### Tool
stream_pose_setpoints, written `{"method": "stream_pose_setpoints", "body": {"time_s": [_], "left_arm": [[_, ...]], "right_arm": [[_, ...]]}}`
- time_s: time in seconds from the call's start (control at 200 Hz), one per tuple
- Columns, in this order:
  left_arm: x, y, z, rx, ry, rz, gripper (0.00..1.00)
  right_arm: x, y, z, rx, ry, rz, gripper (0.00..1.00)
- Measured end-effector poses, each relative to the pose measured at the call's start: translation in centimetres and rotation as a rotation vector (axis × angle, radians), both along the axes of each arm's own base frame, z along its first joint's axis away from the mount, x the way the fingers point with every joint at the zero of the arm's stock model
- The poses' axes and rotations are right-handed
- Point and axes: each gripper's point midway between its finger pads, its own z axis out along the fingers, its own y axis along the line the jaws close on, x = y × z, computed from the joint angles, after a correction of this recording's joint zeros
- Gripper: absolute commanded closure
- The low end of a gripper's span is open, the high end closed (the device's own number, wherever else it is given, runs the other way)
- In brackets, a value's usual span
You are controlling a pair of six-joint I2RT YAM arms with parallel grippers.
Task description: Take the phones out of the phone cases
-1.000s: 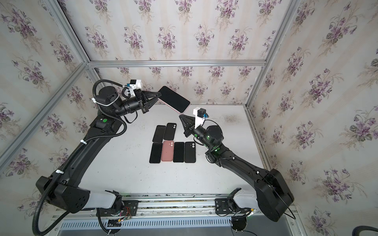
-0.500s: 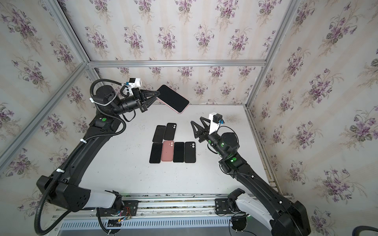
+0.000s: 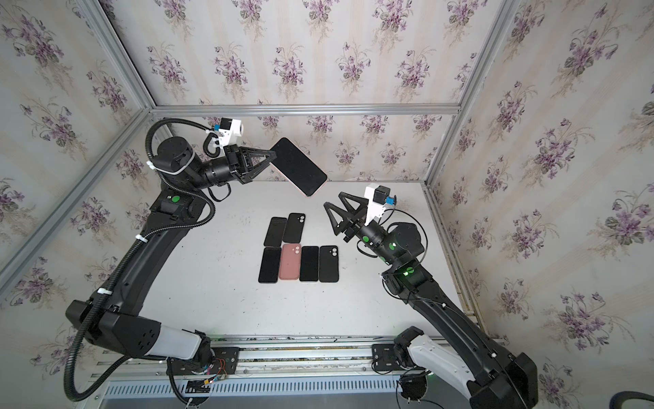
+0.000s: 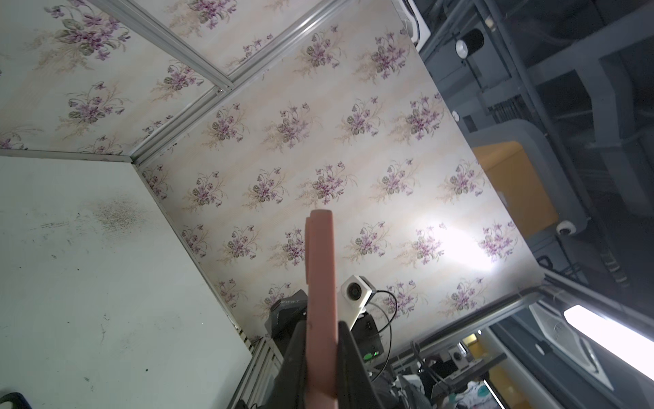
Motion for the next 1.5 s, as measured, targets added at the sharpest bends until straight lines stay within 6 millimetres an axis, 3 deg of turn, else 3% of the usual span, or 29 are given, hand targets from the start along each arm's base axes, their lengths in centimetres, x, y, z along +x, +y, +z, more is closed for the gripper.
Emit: {"method": "stream_pose_setpoints", "body": {"time_s": [0.3, 0.605, 0.959, 1.504], "left_arm": [[0.4, 0.1, -1.7, 0.047, 0.007, 0.011, 1.00], [0.7, 0.0, -2.8, 0.046, 0.043, 0.019, 1.00], [0.6, -0.1, -2.2, 0.017, 0.041, 0.014, 1.00], [0.4, -0.5, -2.7, -0.003, 0.032, 0.005, 1.00]], "right_arm": [[0.3, 2.8, -2.2, -0.056, 0.080, 0.153, 0.30], [-0.6, 5.8, -1.8, 0.006, 0.079, 0.274, 0.30], [0.0, 5.6, -1.3, 0.041, 0.077, 0.251, 0.30], [1.7, 5.4, -2.4, 0.039, 0.107, 0.205, 0.31]]}}
